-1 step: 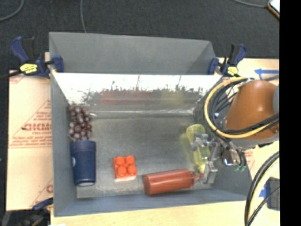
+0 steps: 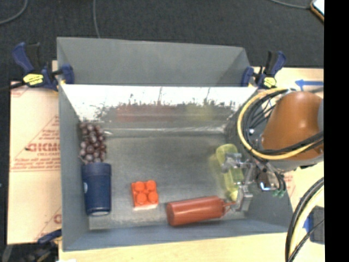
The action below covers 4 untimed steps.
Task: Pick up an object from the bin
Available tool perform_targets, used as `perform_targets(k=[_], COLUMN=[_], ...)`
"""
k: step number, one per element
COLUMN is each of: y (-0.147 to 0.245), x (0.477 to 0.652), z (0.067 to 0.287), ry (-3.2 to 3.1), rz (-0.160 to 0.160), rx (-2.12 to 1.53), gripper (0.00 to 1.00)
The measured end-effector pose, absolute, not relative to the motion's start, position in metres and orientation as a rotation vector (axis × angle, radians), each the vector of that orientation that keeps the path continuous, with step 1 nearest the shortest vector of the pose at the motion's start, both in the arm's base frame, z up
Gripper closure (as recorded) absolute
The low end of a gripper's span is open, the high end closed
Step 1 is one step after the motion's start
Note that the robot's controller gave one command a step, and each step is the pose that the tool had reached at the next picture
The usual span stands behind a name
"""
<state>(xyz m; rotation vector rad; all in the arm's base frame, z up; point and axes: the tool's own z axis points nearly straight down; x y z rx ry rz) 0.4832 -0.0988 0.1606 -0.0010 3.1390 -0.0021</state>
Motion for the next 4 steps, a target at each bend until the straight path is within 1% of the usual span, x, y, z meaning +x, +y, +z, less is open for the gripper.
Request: perform_targets(k=[1, 2, 3, 4], y=[-0.025, -0.023, 0.026, 0.02], x=[0.478, 0.484, 0.472, 0.481], z=[0.072, 0.145, 0.099, 0.072], ry=[3.111, 3.092, 3.131, 3.064], rz=[-0.004, -0.011, -0.001, -0.013], rx=[-0.265, -0.478, -0.148, -0.57], gripper=[0.0, 0.0, 0.0, 0.0])
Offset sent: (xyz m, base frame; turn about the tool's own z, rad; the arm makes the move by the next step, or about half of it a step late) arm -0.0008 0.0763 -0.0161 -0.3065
